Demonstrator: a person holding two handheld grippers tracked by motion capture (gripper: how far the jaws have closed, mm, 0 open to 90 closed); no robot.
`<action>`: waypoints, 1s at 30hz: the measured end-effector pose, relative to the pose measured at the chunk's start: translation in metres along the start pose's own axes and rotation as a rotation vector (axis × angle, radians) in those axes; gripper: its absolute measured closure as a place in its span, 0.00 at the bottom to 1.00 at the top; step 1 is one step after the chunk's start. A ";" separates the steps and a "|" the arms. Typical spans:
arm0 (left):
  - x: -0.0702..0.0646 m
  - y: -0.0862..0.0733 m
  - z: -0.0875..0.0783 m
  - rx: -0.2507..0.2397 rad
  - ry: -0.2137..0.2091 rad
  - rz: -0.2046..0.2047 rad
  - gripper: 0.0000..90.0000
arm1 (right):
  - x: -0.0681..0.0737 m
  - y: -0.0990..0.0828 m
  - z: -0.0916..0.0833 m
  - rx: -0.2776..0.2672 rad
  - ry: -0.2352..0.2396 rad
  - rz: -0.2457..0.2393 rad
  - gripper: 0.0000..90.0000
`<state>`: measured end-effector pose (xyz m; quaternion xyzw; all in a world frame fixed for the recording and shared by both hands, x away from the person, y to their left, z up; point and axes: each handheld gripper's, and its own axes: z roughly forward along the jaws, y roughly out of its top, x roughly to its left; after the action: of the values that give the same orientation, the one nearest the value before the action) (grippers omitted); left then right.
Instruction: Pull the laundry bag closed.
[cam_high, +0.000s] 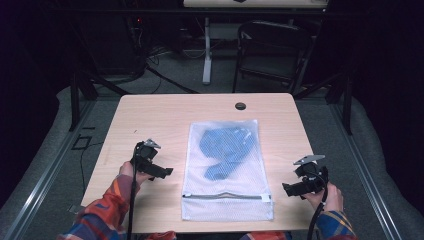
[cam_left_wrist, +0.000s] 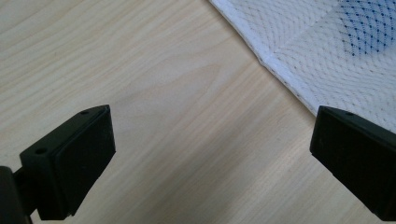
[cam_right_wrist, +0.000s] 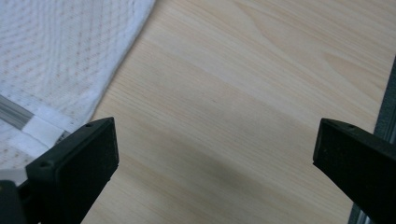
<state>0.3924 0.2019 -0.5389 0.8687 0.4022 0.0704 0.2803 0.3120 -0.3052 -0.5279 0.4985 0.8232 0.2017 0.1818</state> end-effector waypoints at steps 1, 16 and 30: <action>0.000 0.000 0.000 -0.002 -0.001 -0.001 0.00 | 0.001 0.000 0.000 -0.005 0.006 -0.002 0.01; -0.010 0.003 0.003 0.021 -0.034 0.034 0.00 | 0.034 0.020 -0.010 -0.059 0.127 -0.062 0.02; -0.026 0.009 0.006 0.019 -0.063 0.066 0.00 | 0.078 0.043 -0.009 -0.066 0.227 -0.166 0.05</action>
<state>0.3834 0.1757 -0.5368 0.8859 0.3649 0.0483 0.2823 0.3057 -0.2190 -0.5054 0.3964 0.8699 0.2679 0.1200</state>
